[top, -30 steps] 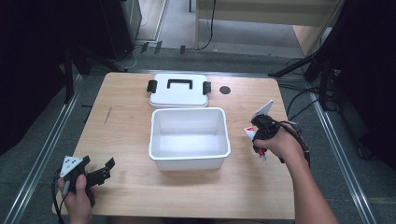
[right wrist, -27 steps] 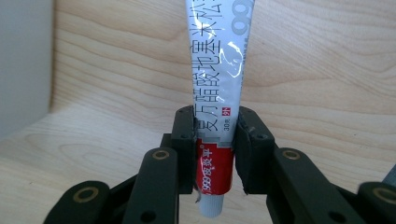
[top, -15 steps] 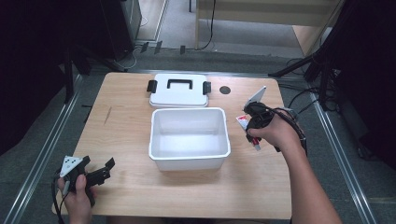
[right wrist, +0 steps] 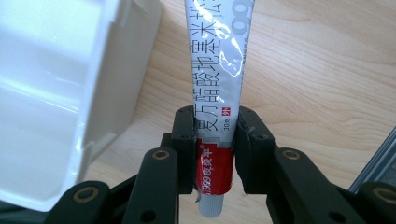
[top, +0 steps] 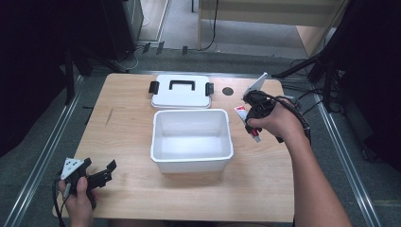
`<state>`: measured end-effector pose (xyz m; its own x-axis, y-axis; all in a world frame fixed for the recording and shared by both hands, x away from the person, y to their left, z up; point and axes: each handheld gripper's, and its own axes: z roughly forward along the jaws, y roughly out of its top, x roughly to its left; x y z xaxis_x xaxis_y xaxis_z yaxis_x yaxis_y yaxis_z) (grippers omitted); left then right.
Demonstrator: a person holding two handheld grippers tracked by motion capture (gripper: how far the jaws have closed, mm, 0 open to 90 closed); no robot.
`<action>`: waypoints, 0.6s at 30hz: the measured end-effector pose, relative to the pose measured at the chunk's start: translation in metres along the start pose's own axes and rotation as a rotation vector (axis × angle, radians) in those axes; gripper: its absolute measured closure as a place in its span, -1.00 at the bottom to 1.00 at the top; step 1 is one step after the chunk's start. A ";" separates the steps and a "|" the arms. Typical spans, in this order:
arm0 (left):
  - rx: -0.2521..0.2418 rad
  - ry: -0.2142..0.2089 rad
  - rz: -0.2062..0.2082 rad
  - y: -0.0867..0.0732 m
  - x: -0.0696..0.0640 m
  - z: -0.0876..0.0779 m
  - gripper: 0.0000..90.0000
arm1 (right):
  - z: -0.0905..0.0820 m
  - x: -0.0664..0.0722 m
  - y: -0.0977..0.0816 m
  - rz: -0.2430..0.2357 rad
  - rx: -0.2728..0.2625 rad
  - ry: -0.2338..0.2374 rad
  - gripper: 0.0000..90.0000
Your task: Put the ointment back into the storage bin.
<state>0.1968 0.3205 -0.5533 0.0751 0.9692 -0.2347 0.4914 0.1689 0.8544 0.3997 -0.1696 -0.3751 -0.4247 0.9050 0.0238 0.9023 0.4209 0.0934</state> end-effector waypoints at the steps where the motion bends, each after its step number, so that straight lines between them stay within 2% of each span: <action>1: -0.001 -0.001 -0.001 0.000 0.000 0.000 -1.00 | -0.002 0.001 0.001 -0.007 -0.007 0.002 0.61; 9: 0.001 -0.001 -0.002 0.000 0.000 0.000 -1.00 | -0.012 0.017 0.012 -0.041 -0.021 0.020 0.61; 18: 0.003 -0.004 -0.001 0.000 0.000 0.000 -1.00 | -0.015 0.045 0.025 -0.107 -0.023 0.035 0.61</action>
<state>0.1969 0.3207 -0.5533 0.0780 0.9682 -0.2377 0.4939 0.1696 0.8528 0.4022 -0.1189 -0.3563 -0.5212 0.8521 0.0475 0.8499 0.5131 0.1201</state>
